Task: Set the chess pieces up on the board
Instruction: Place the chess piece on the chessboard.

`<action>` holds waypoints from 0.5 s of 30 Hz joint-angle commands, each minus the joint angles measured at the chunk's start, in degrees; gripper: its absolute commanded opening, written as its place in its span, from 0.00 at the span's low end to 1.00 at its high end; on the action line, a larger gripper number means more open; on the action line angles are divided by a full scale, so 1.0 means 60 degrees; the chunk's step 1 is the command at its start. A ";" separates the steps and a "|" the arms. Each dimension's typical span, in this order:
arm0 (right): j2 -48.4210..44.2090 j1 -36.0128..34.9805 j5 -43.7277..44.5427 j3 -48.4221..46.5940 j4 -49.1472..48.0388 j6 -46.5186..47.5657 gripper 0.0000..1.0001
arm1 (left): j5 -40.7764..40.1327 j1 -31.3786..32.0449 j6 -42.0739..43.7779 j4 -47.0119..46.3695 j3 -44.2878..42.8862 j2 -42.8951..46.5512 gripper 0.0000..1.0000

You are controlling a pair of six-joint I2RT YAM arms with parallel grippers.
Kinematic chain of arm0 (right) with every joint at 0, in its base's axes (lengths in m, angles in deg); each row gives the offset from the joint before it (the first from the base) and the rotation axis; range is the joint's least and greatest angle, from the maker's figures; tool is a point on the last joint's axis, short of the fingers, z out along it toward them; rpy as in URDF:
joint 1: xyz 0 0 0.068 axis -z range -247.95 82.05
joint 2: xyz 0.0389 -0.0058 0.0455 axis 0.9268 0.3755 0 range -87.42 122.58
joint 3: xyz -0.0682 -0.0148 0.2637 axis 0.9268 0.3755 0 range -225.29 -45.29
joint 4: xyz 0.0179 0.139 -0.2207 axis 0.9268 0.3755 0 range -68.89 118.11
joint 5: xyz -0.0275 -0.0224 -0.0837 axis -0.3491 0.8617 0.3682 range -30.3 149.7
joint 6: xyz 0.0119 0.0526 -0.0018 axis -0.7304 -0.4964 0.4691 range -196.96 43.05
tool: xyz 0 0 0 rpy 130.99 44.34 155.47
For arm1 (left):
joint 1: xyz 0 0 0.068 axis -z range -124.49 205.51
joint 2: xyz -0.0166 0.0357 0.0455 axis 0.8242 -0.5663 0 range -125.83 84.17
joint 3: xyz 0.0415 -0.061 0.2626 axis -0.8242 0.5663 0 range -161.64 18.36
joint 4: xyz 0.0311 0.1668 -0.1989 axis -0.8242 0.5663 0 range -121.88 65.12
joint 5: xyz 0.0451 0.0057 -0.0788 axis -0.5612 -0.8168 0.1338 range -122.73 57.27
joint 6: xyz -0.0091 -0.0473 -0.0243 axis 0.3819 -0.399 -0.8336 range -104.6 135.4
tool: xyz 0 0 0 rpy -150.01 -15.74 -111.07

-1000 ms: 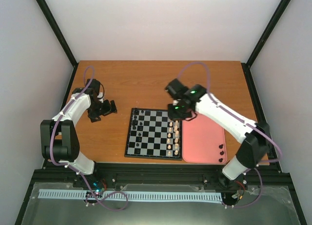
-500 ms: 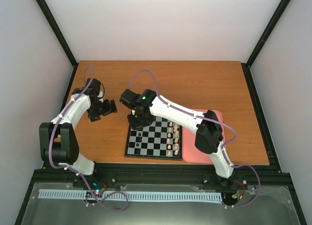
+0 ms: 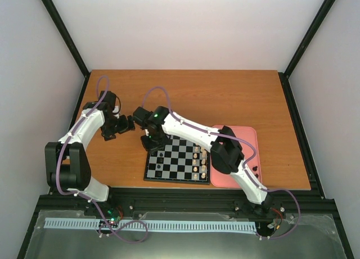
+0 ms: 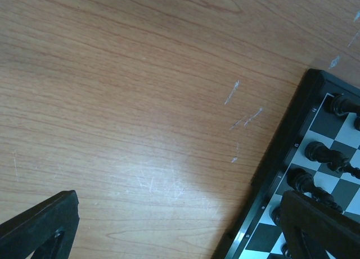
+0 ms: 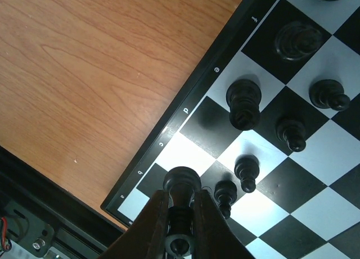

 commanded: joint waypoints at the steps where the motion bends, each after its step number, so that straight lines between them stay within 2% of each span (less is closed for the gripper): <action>1: 0.0224 -0.0094 -0.0049 -0.0326 0.0101 0.0015 0.03 | -0.0033 0.0057 0.0003 0.0040 -0.0003 0.0279 1.00; 15: 0.0769 -0.0016 0.0229 -0.0633 0.0184 0.0033 0.05 | 0.0111 0.0060 -0.0012 -0.0027 0.0045 0.0230 1.00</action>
